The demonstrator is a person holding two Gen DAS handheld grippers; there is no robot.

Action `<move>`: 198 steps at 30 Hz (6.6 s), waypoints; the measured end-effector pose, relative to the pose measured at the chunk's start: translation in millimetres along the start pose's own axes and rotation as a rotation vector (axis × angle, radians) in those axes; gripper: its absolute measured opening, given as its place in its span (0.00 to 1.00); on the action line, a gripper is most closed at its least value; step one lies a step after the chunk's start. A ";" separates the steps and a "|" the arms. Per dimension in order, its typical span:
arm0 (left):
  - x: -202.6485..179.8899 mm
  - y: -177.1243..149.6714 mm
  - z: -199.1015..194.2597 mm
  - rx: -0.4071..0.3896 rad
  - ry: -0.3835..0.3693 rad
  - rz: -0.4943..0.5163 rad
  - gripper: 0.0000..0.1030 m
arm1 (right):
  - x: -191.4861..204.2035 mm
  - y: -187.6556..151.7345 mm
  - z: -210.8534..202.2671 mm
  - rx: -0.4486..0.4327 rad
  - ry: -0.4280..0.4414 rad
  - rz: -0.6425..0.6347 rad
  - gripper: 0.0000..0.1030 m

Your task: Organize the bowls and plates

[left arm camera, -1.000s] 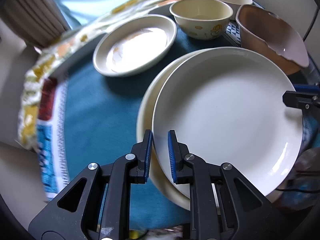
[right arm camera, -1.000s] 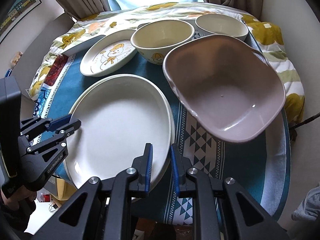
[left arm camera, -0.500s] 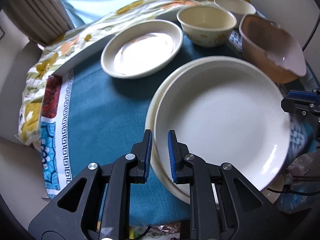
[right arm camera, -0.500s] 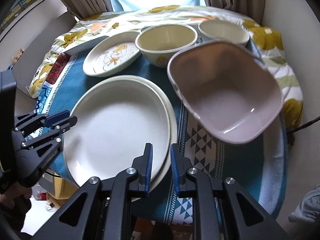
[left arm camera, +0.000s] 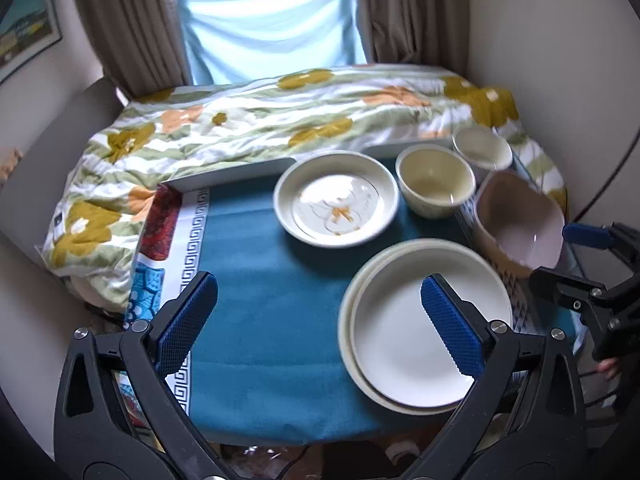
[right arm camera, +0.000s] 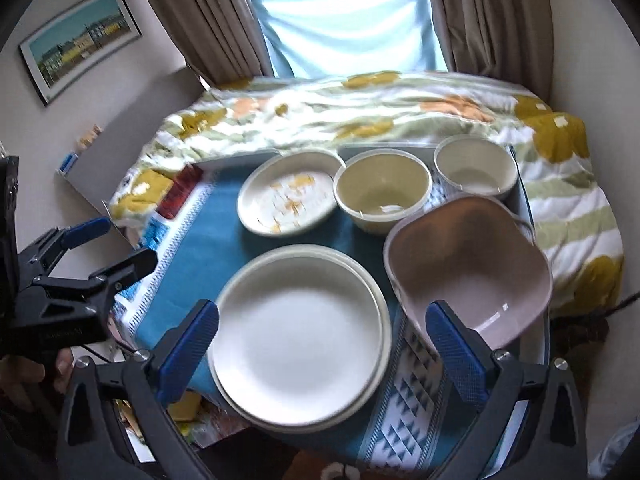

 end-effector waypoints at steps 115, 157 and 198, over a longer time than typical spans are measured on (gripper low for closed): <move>-63.0 -91.8 90.9 0.281 -0.227 0.044 0.16 | -25.2 -70.9 40.2 0.141 -0.139 0.110 0.14; -87.2 -84.6 92.0 0.206 0.084 0.312 0.17 | -29.4 -69.8 55.4 0.163 -0.164 0.078 0.14; -159.8 35.4 37.2 0.166 -0.389 0.048 0.97 | -110.6 -31.4 -81.0 -0.032 -0.075 0.328 0.99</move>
Point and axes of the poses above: each gripper's, at about its wrist camera, not at the fingertips, and z roughly the way its jaws point, x to its left, y to its top, the point moved 5 cm from there along z, roughly the way its jaws point, and after that the axes turned 9 degrees about y, right-handed, at the moved point
